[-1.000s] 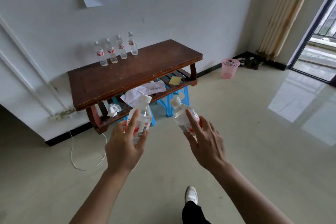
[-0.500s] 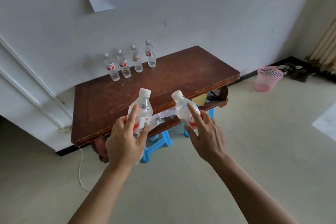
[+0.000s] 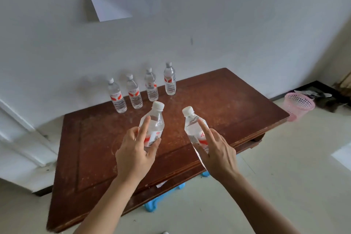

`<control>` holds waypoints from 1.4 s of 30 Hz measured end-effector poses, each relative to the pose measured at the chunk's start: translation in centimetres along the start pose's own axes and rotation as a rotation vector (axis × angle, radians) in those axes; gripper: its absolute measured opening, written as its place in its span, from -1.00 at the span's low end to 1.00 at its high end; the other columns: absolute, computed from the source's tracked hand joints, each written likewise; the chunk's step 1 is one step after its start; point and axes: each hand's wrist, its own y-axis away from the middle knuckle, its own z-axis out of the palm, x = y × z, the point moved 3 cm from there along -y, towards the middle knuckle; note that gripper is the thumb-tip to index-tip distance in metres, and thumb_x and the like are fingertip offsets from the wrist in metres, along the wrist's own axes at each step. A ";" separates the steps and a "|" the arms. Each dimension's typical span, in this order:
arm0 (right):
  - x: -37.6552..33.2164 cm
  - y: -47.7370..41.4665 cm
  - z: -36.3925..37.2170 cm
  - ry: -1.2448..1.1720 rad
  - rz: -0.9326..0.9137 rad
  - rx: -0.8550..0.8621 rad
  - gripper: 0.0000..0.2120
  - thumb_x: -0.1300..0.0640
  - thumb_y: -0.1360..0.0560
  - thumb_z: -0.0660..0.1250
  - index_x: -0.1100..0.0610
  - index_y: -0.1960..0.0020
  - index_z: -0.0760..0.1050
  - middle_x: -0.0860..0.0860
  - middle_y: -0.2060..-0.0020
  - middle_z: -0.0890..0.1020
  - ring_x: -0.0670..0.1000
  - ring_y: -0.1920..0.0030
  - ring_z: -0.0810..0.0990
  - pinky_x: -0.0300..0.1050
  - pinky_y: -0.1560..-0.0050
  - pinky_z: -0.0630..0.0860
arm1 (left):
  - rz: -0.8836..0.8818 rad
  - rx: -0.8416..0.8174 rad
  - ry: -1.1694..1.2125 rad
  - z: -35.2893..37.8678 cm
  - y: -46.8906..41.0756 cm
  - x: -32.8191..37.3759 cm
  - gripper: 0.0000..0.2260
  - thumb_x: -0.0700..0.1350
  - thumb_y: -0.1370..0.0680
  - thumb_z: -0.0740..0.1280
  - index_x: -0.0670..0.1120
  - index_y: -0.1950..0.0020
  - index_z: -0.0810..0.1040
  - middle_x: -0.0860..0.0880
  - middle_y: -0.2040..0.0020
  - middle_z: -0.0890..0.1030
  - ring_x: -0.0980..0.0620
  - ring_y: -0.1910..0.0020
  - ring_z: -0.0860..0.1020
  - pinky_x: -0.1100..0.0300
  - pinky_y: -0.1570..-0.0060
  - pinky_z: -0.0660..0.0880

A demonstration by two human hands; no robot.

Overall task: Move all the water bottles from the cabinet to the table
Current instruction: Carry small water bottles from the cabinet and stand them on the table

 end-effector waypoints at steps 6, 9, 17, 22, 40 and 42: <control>2.2 -7.8 2.5 0.047 0.102 0.032 -0.34 -0.20 -0.59 0.33 -0.17 -0.59 0.12 0.01 -0.30 0.61 0.10 -0.13 0.66 -0.09 0.30 0.58 | 0.018 -0.045 0.063 5.1 -8.6 -2.3 -0.34 0.20 -0.54 0.35 0.04 -0.59 0.28 -0.10 -0.11 0.55 -0.09 0.00 0.62 0.01 0.32 0.61; 4.4 -11.5 4.3 0.040 0.140 0.011 -0.33 -0.20 -0.59 0.33 -0.15 -0.60 0.13 0.02 -0.34 0.59 0.09 -0.10 0.69 -0.11 0.27 0.62 | 0.000 -0.051 0.089 8.3 -11.8 -2.6 -0.29 0.20 -0.52 0.39 -0.05 -0.58 0.27 -0.15 -0.15 0.59 -0.12 -0.02 0.64 0.02 0.32 0.60; 11.7 -22.0 8.0 -0.077 0.197 -0.009 -0.37 -0.26 -0.60 0.28 -0.23 -0.57 0.08 0.00 -0.35 0.58 0.07 -0.14 0.68 0.05 0.12 0.64 | -0.132 -0.152 0.088 18.4 -19.2 -2.8 -0.20 0.10 -0.46 0.52 -0.15 -0.57 0.25 -0.16 -0.28 0.57 -0.17 -0.10 0.65 -0.01 0.22 0.61; 17.1 -30.1 10.8 -0.155 0.279 -0.063 -0.25 -0.25 -0.59 0.31 -0.11 -0.61 -0.02 0.09 -0.47 0.47 0.16 -0.29 0.61 0.18 -0.11 0.61 | -0.231 -0.170 0.096 24.8 -25.1 -1.9 -0.18 0.07 -0.44 0.56 -0.14 -0.57 0.24 -0.15 -0.43 0.49 -0.14 -0.24 0.59 -0.01 0.13 0.60; 25.1 -45.9 17.0 -0.415 0.382 -0.111 -0.28 0.04 -0.52 0.48 0.11 -0.51 0.14 0.13 -0.33 0.53 0.24 -0.14 0.61 -0.10 0.00 0.38 | -0.359 -0.157 0.293 39.1 -36.6 1.4 -0.27 -0.08 -0.47 0.56 -0.23 -0.50 0.27 -0.21 -0.35 0.45 -0.15 -0.34 0.44 0.04 -0.24 0.44; 25.6 -45.6 17.5 -0.432 0.383 -0.120 -0.28 0.04 -0.52 0.48 0.08 -0.51 0.13 0.14 -0.35 0.52 0.24 -0.14 0.62 -0.08 0.00 0.40 | -0.357 -0.157 0.284 39.5 -36.9 1.4 -0.26 -0.07 -0.48 0.55 -0.22 -0.52 0.25 -0.21 -0.36 0.44 -0.14 -0.34 0.44 0.14 -0.22 0.38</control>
